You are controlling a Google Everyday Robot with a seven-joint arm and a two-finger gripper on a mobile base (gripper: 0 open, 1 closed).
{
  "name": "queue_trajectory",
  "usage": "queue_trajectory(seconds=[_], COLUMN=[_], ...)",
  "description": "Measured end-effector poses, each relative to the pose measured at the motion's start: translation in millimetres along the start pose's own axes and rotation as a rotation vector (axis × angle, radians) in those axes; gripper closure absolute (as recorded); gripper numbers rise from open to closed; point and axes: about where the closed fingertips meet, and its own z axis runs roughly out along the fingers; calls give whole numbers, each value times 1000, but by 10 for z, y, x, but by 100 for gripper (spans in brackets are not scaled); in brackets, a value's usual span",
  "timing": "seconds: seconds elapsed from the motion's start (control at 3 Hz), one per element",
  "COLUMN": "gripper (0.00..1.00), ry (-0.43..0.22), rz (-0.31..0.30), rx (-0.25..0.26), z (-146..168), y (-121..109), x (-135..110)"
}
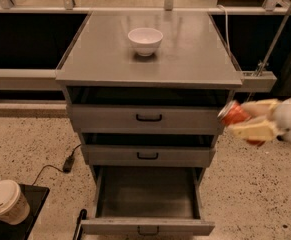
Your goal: Place coke can into bottom drawer
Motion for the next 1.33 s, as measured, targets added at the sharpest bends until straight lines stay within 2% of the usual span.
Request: queue_trajectory(seconds=[0.33,0.67,1.0,1.33], gripper=[100,100,100,100], ry=[100,116,113,92], rz=[110,119,118,137], rx=[-153,-197,-193,-206], z=[920,1045,1034,1157], y=[481,661,644,703], x=[867,972,957,1103])
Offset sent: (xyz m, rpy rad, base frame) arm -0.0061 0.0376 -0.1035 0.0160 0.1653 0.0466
